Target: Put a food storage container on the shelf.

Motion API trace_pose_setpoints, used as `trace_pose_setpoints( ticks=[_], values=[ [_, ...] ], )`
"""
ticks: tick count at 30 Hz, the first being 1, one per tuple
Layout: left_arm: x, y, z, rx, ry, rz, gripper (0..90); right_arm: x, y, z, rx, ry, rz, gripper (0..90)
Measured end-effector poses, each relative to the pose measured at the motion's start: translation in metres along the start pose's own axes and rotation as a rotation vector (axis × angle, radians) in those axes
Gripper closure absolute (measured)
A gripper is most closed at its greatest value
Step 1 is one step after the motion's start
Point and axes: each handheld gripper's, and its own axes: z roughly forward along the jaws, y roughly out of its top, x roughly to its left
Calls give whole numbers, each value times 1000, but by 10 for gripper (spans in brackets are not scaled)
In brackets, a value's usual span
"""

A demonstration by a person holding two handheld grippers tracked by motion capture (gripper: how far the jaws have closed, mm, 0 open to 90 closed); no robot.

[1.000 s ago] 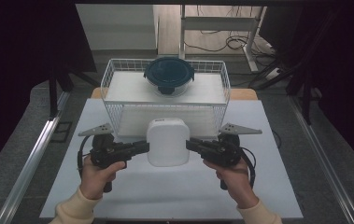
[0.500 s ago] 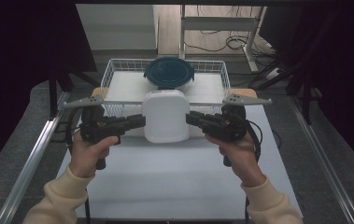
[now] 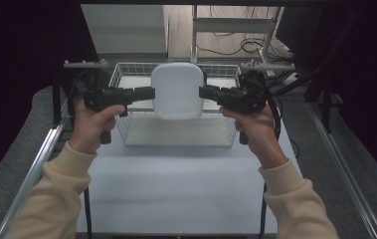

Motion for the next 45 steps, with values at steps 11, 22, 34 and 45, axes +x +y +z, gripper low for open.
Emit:
trace_pose_setpoints(
  ticks=[11, 22, 34, 45],
  values=[
    [32, 42, 13, 10, -1, -39, 801, -20, 45, 22, 8, -34, -2, 781],
    [78, 52, 40, 47, 11, -173, 798, -59, 57, 55, 73, -52, 109, 780],
    [98, 64, 54, 25, -21, -275, 792, -92, 62, 71, 63, -33, 295, 764],
    [122, 67, 66, -10, -22, -412, 767, -104, 67, 87, 62, -75, 386, 731]
  ],
)
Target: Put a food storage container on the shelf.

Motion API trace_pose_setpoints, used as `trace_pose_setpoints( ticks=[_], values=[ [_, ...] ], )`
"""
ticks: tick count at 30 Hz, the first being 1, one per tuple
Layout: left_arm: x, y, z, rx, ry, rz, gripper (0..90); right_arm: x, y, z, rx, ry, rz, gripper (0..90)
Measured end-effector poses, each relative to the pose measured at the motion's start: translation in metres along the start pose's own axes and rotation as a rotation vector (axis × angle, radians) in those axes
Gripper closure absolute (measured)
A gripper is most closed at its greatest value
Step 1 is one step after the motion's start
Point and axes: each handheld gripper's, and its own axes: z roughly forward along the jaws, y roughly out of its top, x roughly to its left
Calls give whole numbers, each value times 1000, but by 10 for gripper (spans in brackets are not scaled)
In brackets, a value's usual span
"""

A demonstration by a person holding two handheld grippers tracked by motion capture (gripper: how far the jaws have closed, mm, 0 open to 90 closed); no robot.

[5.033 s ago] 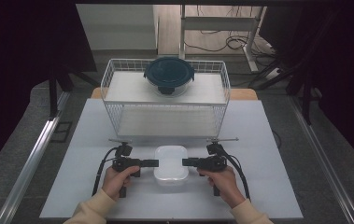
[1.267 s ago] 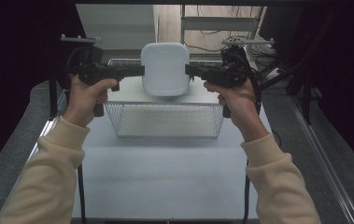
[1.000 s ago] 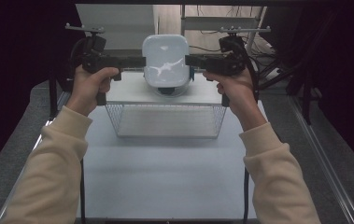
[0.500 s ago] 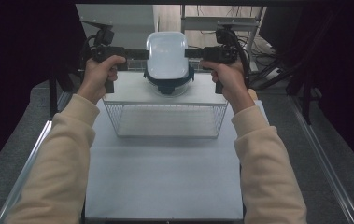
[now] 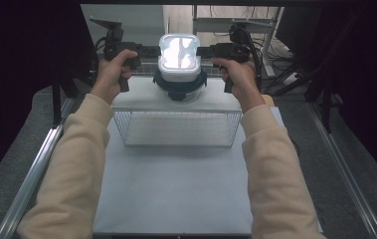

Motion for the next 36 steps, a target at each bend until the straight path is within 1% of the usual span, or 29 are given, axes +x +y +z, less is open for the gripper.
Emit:
trace_pose_setpoints(
  ticks=[4, 7, 10, 11, 12, 13, 16, 19, 20, 21, 22, 23, 24, 25, 26, 27, 28, 29, 30, 31, 32, 33, 34, 35, 36],
  values=[
    [6, 1, 3, -17, -13, -23, 763, -4, 2, 4, -2, 3, 26, 722],
    [9, 1, 6, -17, -10, -30, 751, -8, 1, 6, -3, 12, 42, 706],
    [11, -1, 9, -14, 6, -25, 734, -12, 0, 9, 7, 2, 59, 688],
    [12, -1, 9, -17, -1, -30, 733, -13, 0, 9, 8, 1, 64, 687],
    [11, -1, 9, -18, -3, -28, 734, -14, 0, 9, 9, 14, 71, 686],
    [11, -2, 8, -15, -1, -21, 733, -14, 0, 9, 11, 16, 66, 685],
    [11, -4, 8, -15, -11, -22, 731, -16, -2, 8, 12, 28, 75, 684],
    [11, -4, 8, -18, -12, -25, 727, -15, -2, 8, 11, 24, 76, 672],
    [11, -5, 8, -12, -13, -18, 720, -14, -3, 8, 10, 22, 73, 656],
    [11, -5, 8, -11, -7, -5, 692, -13, -3, 9, 13, 20, 71, 609],
    [8, -6, 8, -27, 6, 13, 632, -12, -4, 10, 10, 11, 56, 531],
    [6, -7, 7, -52, 16, 31, 552, -10, -4, 9, -8, -4, 51, 438],
    [3, -8, 4, -70, 22, 48, 487, -8, -4, 8, -32, -12, 42, 372],
    [3, -8, 4, -70, 22, 48, 433, -6, -4, 5, -54, -14, 20, 322],
    [-3, -11, -1, -79, 60, 104, 392, -4, -4, 2, -70, -17, 2, 289],
    [-7, -14, -5, -81, 90, 142, 367, -2, -5, -1, -82, -21, -20, 277],
    [-7, -14, -5, -81, 90, 142, 347, 0, -6, -5, -92, -20, -45, 266],
    [-14, -23, -14, -104, 122, 196, 333, 1, -8, -11, -95, -10, -75, 257],
    [-16, -29, -20, -114, 129, 223, 329, 2, -10, -14, -95, -7, -93, 250],
    [-18, -36, -24, -121, 144, 245, 325, 4, -14, -19, -93, -5, -124, 243],
    [-20, -45, -30, -117, 161, 282, 315, 5, -18, -24, -93, -5, -165, 235],
    [-21, -52, -33, -121, 169, 296, 305, 6, -25, -31, -92, -13, -205, 233],
    [-21, -52, -33, -121, 169, 296, 300, 6, -25, -31, -92, -13, -205, 233],
    [-21, -69, -43, -120, 190, 337, 292, 7, -38, -42, -99, -21, -254, 233],
    [-20, -80, -49, -124, 188, 346, 292, 7, -44, -46, -100, -18, -266, 233]
  ],
)
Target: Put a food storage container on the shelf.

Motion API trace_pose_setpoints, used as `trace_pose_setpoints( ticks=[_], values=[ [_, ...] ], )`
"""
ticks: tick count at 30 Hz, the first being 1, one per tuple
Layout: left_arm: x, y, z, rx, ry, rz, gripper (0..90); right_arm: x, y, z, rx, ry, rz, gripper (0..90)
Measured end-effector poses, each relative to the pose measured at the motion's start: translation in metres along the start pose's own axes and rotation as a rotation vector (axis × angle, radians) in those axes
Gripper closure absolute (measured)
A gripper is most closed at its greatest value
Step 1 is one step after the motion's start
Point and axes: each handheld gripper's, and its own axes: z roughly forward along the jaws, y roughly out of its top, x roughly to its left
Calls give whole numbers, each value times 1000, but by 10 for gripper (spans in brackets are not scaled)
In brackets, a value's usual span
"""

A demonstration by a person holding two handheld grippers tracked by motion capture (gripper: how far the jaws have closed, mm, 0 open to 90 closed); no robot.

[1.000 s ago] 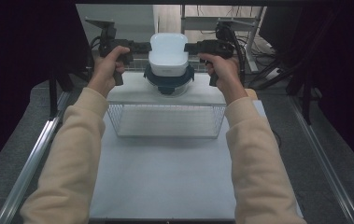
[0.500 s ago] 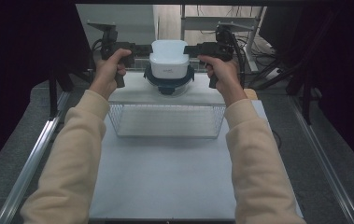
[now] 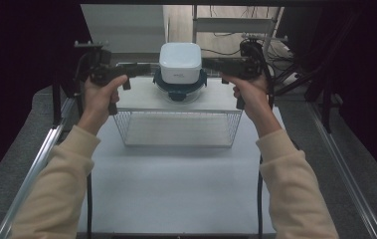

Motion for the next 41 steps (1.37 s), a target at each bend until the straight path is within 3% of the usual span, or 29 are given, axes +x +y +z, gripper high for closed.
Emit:
trace_pose_setpoints(
  ticks=[2, 7, 8, 9, 11, 16, 19, 20, 21, 22, 24, 29, 31, 41],
  values=[
    [-1, -15, -9, 3, -8, 13, 289, 2, -14, -12, -8, 11, -21, 232],
    [-9, -63, -30, 40, 34, 96, 275, 10, -53, -38, -14, 10, -91, 232],
    [-9, -63, -30, 40, 34, 96, 273, 10, -53, -38, -14, 10, -91, 232],
    [-10, -82, -36, 67, 30, 99, 268, 11, -74, -47, -4, -16, -129, 232],
    [-10, -101, -40, 90, 25, 87, 269, 11, -93, -51, 8, -23, -150, 232],
    [-11, -144, -48, 130, 63, 112, 267, 10, -134, -59, 27, -28, -169, 232],
    [-12, -158, -50, 142, 66, 115, 262, 8, -159, -63, 51, -23, -169, 232],
    [-12, -169, -52, 154, 71, 113, 262, 7, -167, -64, 62, -29, -173, 232],
    [-12, -169, -52, 154, 71, 113, 261, 7, -172, -64, 69, -34, -174, 232],
    [-12, -183, -51, 178, 67, 109, 258, 5, -181, -65, 79, -36, -173, 232],
    [-13, -195, -50, 199, 78, 117, 252, 2, -193, -67, 94, -40, -159, 232],
    [-10, -215, -45, 232, 110, 122, 251, -10, -225, -69, 159, -83, -150, 228],
    [-9, -217, -44, 217, 121, 109, 255, -13, -232, -69, 180, -96, -142, 226],
    [-7, -219, -44, 212, 136, 122, 245, -11, -231, -73, 162, -105, -157, 203]
  ],
)
